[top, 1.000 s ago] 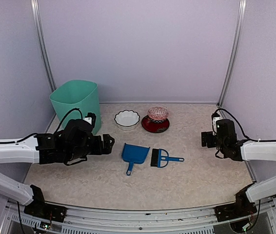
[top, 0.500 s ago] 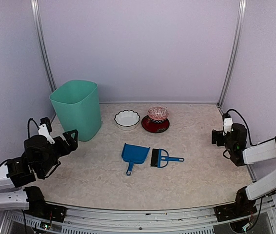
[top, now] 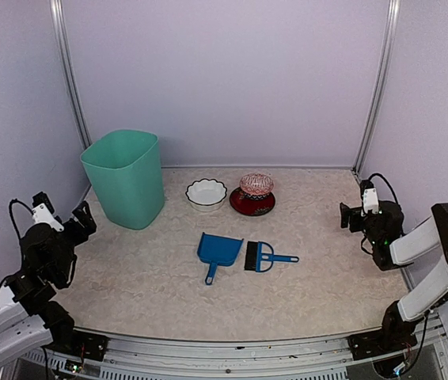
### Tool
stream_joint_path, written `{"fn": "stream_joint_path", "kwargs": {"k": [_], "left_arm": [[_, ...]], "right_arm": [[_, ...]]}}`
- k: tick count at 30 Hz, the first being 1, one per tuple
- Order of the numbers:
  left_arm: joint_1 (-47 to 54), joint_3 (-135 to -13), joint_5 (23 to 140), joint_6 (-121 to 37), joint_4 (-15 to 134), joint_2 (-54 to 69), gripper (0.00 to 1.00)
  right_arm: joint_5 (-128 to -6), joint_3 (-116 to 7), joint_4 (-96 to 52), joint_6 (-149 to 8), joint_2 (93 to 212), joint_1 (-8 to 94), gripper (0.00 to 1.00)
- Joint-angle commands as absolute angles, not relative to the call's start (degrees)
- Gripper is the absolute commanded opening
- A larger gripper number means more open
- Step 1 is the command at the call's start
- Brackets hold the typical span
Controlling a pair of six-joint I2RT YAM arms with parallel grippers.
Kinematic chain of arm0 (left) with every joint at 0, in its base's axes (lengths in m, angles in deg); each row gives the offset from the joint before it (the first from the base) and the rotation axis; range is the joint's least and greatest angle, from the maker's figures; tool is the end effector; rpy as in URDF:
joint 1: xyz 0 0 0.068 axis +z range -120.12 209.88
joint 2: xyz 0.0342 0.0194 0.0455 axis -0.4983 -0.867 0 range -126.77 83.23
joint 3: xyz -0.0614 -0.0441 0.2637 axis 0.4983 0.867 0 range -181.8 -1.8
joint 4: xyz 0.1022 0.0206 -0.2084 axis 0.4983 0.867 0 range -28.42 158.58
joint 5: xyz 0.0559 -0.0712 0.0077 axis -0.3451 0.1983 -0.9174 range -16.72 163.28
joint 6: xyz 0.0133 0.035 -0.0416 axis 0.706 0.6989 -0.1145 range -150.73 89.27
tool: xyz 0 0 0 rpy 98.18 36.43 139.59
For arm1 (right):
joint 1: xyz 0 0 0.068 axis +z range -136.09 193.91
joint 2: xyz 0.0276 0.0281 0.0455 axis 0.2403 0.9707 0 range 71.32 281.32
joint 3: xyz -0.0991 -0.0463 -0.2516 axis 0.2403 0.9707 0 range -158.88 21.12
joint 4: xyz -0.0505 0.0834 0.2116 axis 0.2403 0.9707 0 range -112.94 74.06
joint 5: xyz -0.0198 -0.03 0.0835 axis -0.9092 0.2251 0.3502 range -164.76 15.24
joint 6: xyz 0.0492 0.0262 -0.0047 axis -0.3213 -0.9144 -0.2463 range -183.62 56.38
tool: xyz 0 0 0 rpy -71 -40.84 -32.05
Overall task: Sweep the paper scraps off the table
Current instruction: Reset both arms
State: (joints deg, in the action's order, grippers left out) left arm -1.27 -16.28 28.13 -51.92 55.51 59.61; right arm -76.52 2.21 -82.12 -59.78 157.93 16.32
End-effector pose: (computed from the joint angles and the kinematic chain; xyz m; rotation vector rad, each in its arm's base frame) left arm 0.0988 -0.0278 0.2396 -0.4577 1.5426 -0.0672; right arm 0.2524 0.0096 0.1864 -0.0710 1.7182 -0.0449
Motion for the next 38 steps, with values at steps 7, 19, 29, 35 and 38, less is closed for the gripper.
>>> {"fn": "stream_joint_path", "kwargs": {"k": [7,19,29,35,38], "left_arm": [[13.29,-15.95,48.75,-42.43,46.46,47.18,0.99],[22.91,-17.71,60.02,-34.59,28.23,22.13,0.99],[27.49,-20.57,67.15,-30.30,13.23,5.69,0.99],[30.16,-22.82,72.35,-31.15,8.73,0.46,0.99],[30.61,-23.94,73.85,-31.90,7.50,-1.25,0.99]], "right_arm": [[-66.32,10.02,-103.41,-58.03,161.84,14.30,1.00],[-73.24,7.77,-98.71,-61.16,161.73,14.21,1.00],[-73.18,7.85,-98.87,-61.14,161.79,14.20,1.00],[-71.43,7.43,-98.07,-60.73,161.77,14.12,1.00],[-71.73,8.41,-100.19,-60.33,161.87,14.24,1.00]]}}
